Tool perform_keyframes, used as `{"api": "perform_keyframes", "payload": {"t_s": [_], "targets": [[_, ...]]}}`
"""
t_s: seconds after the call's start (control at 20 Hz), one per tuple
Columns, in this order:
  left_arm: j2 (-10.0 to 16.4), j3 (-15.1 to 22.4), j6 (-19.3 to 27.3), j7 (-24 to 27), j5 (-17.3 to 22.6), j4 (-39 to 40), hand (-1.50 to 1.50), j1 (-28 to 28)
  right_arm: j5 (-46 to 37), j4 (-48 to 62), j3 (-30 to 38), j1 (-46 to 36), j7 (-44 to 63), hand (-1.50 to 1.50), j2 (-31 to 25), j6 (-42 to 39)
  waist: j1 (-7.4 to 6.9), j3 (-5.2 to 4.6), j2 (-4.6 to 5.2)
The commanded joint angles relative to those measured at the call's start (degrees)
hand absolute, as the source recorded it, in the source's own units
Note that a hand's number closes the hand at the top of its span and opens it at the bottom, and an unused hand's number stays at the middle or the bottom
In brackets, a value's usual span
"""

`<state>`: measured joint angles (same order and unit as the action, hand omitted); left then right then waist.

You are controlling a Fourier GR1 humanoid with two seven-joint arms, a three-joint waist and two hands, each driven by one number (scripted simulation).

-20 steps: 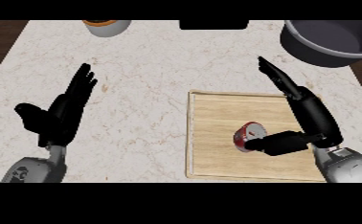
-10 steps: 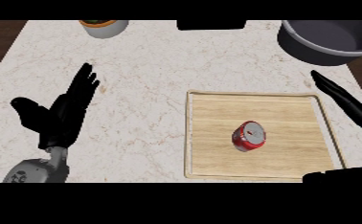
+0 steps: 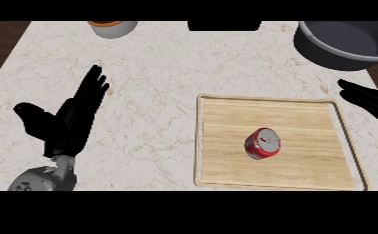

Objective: Pick the can from the tray and place it in the pot

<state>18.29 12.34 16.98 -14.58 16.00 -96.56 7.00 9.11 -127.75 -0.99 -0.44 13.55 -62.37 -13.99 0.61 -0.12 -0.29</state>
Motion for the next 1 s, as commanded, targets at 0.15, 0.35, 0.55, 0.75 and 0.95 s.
{"api": "perform_keyframes", "payload": {"t_s": [0.15,0.35,0.55,0.75,0.95], "targets": [[0.9,-2.1,-2.2,-2.8,0.6,-0.5,0.00,2.1,6.7,-3.3,-2.9,-6.7,19.9,-1.50,-3.0,-4.6,-1.22,0.03,0.32],[-1.9,-0.4,0.6,-4.5,-3.0,-0.7,0.00,3.6,4.3,-1.1,-9.1,-12.6,25.7,-1.50,2.2,-4.6,-1.48,0.07,0.41],[-1.5,-3.3,-3.3,-1.7,-1.2,2.4,0.00,3.0,-2.2,6.3,-13.4,-14.3,23.0,-1.50,6.4,-9.4,-1.41,0.09,0.47],[-6.0,-0.8,-2.3,4.1,-4.3,6.9,0.00,0.8,-4.2,2.3,-16.8,-16.1,31.0,-1.50,8.7,-11.1,-0.92,0.06,0.39],[-4.5,-3.5,-4.5,1.7,-3.1,4.4,0.00,0.9,-13.1,5.0,-19.5,-13.4,30.1,-1.50,14.4,-12.2,-0.81,0.12,0.31]]}}
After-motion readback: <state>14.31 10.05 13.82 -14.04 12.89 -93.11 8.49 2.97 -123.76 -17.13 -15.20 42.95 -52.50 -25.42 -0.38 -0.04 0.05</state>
